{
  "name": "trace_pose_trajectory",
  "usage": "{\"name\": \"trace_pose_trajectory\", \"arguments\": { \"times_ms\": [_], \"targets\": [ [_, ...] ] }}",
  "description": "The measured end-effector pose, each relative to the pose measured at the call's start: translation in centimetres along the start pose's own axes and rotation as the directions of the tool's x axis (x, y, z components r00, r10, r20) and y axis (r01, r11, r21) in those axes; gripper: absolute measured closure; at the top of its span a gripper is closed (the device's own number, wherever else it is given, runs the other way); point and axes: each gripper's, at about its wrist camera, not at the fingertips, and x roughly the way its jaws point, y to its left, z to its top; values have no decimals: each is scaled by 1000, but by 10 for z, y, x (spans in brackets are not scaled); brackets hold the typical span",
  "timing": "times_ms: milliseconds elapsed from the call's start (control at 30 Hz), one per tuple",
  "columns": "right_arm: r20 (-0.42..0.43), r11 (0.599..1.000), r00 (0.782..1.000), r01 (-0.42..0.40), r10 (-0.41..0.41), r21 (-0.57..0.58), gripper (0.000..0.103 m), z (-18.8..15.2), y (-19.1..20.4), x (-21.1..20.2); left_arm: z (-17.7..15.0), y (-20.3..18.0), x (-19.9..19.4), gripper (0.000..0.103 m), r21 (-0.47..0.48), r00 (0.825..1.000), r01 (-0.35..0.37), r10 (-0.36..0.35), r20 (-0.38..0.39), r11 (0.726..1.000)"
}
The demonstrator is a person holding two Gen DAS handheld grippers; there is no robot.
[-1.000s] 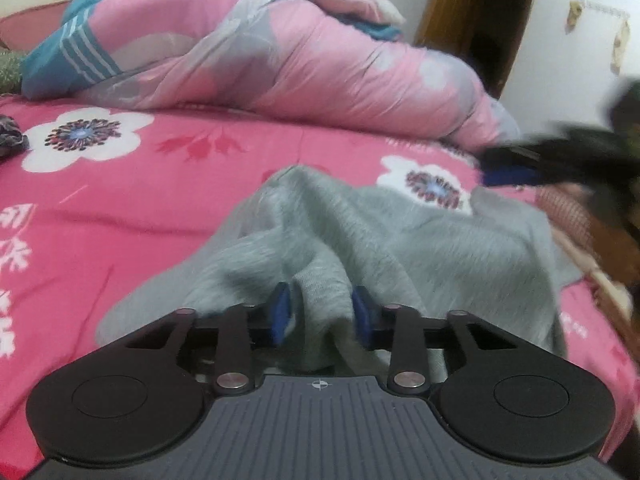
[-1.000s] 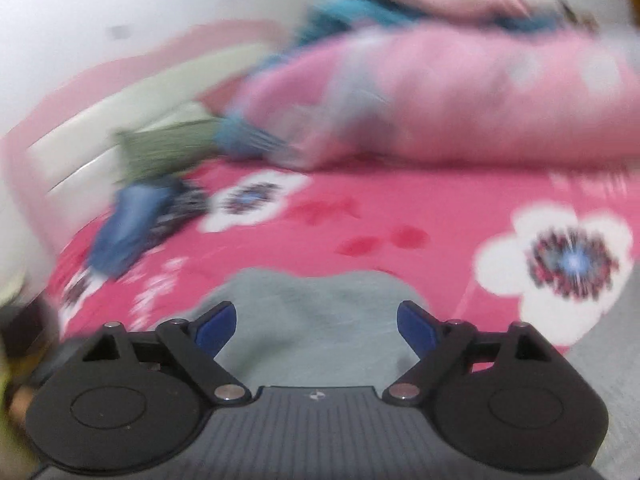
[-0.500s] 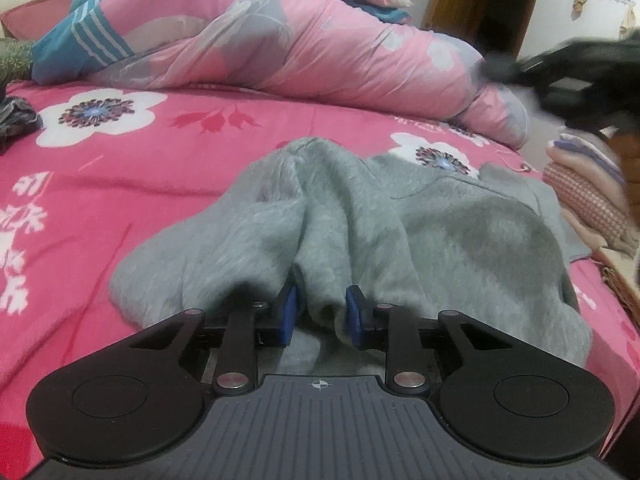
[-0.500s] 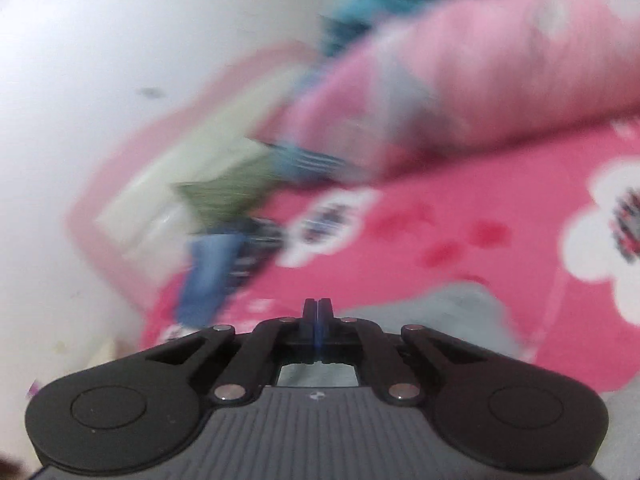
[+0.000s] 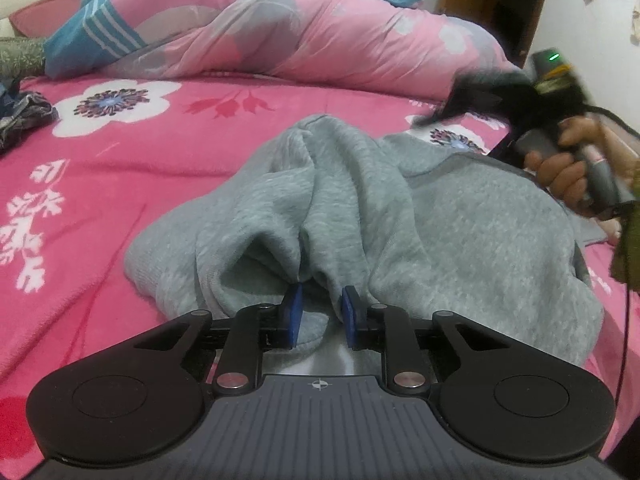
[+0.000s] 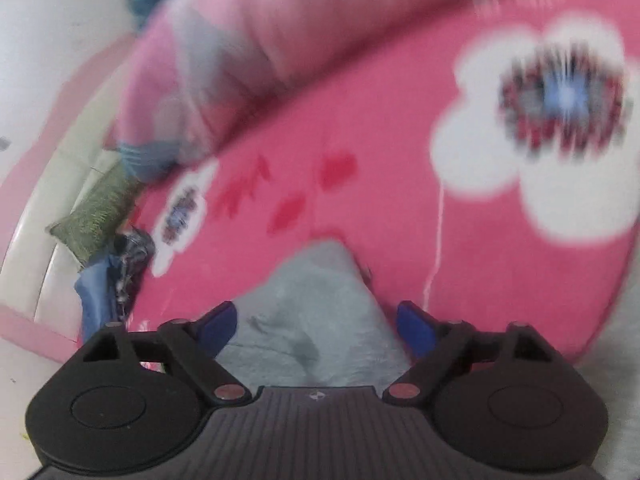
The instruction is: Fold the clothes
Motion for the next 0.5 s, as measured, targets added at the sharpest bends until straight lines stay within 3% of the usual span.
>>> {"name": "trace_pose_trajectory", "arguments": {
  "times_ms": [33,67,100,200,300,400,500],
  "targets": [
    [-42,1000,999,8,-7,25,70,1,-5,11,0,2,1,81,-7,1000,2,-2,-3,1000],
    [-34,1000,999,7,-7,9,87,-2,-2,10,1,3,2,81,-13,1000,4,-4,-4,1000],
    [-23,1000,1000,4,-4,-9,97,-4,1,9,1,4,3,81,-15,1000,8,-8,-2,1000],
    [103,990,988,-105,115,-98,99,-15,23,-32,-1,6,3,81,-15,1000,21,-21,7,1000],
    [174,955,953,-208,246,-214,99,-36,52,-82,-7,13,-5,81,-28,998,55,-55,23,998],
    [161,891,920,-285,358,-353,100,-68,88,-126,-15,25,-42,79,-88,991,116,-110,74,989],
    [93,804,900,-330,427,-494,100,-114,129,-154,-24,38,-79,75,-144,979,179,-161,129,973]
  ]
}}
